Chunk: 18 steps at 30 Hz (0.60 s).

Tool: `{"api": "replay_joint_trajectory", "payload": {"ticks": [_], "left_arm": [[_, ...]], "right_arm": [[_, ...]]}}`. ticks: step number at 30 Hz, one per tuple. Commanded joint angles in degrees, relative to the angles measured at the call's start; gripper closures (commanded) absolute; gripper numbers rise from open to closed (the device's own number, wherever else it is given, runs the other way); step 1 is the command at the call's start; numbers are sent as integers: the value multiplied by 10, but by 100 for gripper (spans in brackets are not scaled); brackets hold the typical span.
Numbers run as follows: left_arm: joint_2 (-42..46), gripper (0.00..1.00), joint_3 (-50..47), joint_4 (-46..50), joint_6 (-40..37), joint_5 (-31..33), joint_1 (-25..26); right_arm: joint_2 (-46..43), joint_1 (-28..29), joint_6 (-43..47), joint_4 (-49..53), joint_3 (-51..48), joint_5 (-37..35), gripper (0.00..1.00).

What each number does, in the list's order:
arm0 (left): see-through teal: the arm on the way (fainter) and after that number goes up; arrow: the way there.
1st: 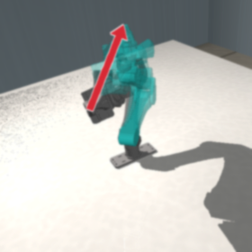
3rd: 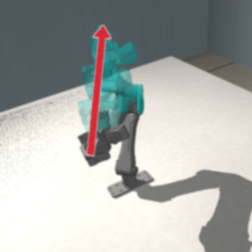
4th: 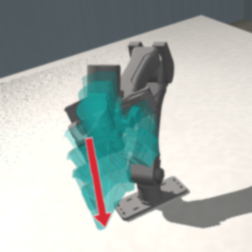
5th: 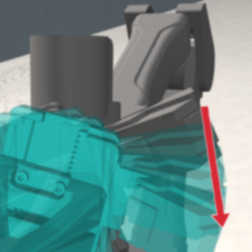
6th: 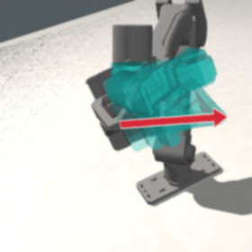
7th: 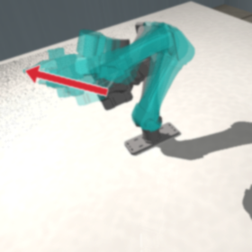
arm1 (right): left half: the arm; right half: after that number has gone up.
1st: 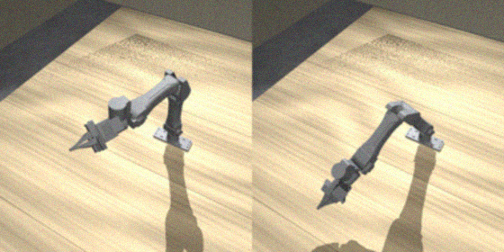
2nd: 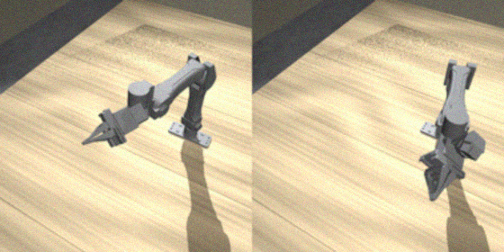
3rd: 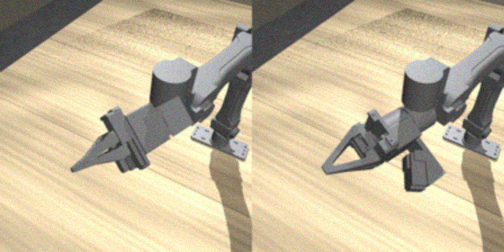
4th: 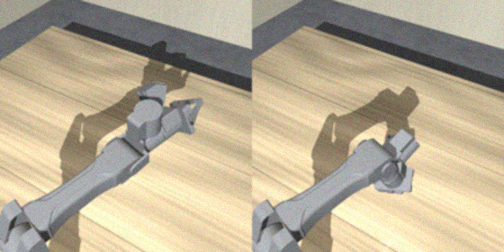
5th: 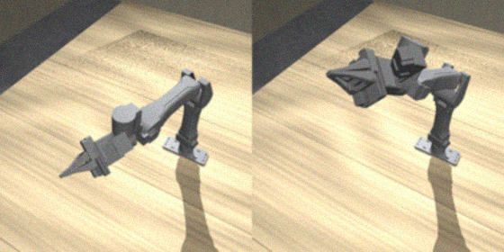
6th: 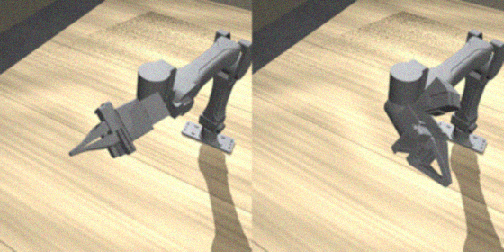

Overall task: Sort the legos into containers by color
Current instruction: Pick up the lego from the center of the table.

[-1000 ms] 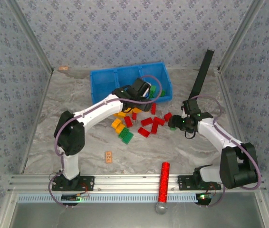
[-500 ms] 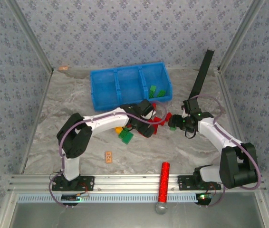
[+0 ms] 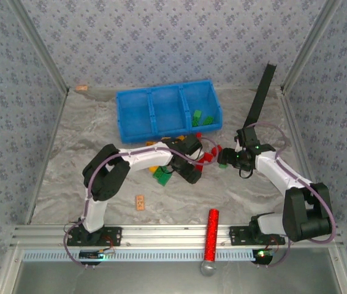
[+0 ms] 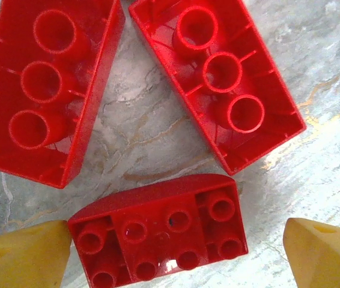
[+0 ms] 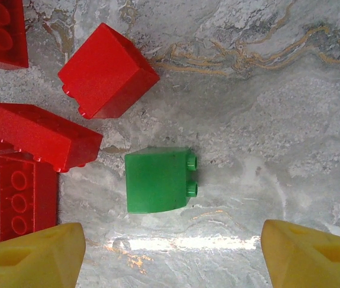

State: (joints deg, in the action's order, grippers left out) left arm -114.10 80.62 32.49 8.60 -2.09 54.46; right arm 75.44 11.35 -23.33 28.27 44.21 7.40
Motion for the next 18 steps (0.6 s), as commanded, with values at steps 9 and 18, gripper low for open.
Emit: {"api": "replay_joint_trajectory", "payload": {"ticks": [9,18], "left_arm": [[-37,17,29,6,21,18,3],[-38,37,31,26,36,33,3]], "right_arm": [[6,-6,10,15,14,10,22],[9,-8,11,15,13,15,22]]}}
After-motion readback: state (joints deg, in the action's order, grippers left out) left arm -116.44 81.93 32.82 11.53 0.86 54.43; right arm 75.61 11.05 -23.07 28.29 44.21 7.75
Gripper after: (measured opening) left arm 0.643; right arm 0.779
